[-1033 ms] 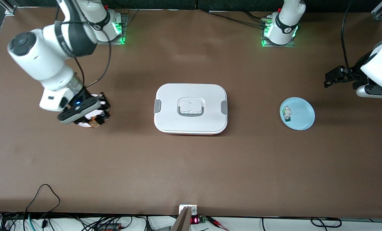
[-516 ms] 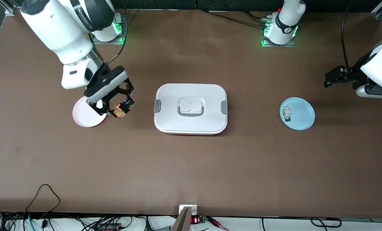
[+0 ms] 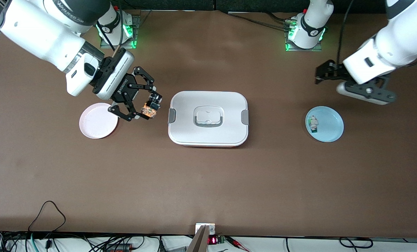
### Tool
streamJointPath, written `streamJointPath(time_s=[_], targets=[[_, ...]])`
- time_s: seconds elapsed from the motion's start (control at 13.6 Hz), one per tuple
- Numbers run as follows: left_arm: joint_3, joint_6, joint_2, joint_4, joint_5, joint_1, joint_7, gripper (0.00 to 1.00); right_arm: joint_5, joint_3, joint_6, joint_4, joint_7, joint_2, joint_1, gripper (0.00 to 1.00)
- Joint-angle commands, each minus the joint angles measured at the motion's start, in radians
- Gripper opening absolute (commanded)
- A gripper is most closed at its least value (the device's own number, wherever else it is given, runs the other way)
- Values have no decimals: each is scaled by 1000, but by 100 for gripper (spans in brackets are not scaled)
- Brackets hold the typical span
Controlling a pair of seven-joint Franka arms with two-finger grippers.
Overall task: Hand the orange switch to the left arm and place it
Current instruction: 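Lift the switch with the right gripper while the left gripper approaches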
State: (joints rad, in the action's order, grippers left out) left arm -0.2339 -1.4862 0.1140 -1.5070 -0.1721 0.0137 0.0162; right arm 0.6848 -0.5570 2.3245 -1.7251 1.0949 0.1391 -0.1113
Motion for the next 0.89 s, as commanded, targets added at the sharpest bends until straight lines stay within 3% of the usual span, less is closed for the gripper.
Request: streamJointPath(time_s=[0.0,0.22,0.52,0.81], targets=[[7,6,78,24,-201,25,-21,100,186,-7,-16,19,214,34,-8,28],[13,3,156,24,-566,83,-15,100,396,-7,-17,19,466,82,-7,28],[13,0,291,16,-991,141,-2,100,576,-7,-84,19,643,148,-5,28],[4,-129,355,10,-1202,103,-8,100,679,-9,-108,44,675,204,51,25]])
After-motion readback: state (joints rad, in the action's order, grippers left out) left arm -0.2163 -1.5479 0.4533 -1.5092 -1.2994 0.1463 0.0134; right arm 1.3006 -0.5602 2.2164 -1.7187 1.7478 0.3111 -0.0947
